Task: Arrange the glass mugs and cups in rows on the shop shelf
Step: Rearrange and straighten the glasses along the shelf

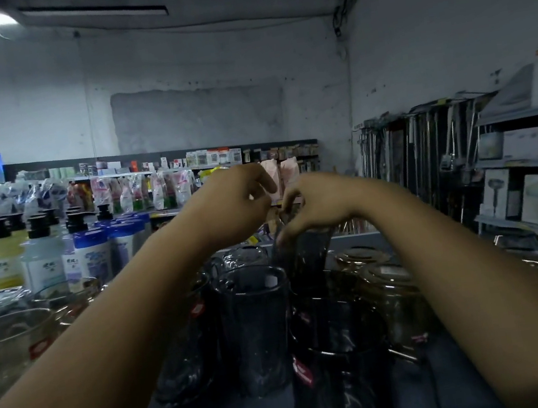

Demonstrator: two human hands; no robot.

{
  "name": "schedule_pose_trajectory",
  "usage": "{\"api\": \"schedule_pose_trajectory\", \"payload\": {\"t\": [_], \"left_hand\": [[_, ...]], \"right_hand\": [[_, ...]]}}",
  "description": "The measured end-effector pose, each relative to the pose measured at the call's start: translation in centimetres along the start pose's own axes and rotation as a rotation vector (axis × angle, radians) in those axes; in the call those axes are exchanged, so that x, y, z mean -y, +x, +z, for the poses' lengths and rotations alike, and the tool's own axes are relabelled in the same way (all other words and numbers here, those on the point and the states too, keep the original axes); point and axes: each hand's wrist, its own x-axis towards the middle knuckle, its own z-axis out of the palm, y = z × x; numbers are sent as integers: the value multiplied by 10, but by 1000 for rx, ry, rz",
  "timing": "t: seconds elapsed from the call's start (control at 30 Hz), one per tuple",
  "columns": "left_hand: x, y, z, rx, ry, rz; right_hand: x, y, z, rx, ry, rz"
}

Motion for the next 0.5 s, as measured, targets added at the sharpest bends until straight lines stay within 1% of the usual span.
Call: {"api": "schedule_pose_trajectory", "payload": {"t": [0.03,0.13,0.2,0.27,0.33,0.43,0.5], "left_hand": [[0,-1,0,18,2,-9],[-6,-5,5,157,-1,-55],[-12,-9,9,198,-70,-75],[-18,-12,13,148,-180,-73],[-24,-14,15,49,-246,-56],[-29,-15,10,-48,-307,-66],[-24,-16,3,-77,-424,-142]], "right_hand": [[0,-4,-6,-76,18,5],[1,-19,-22,-244,77,21],[4,-29,-29,-306,209,22],[10,-39,-34,-345,341,10],[16,-45,-37,-368,433,2],[16,-52,-38,-330,560,-7],[10,-53,-36,-300,815,-28]]}}
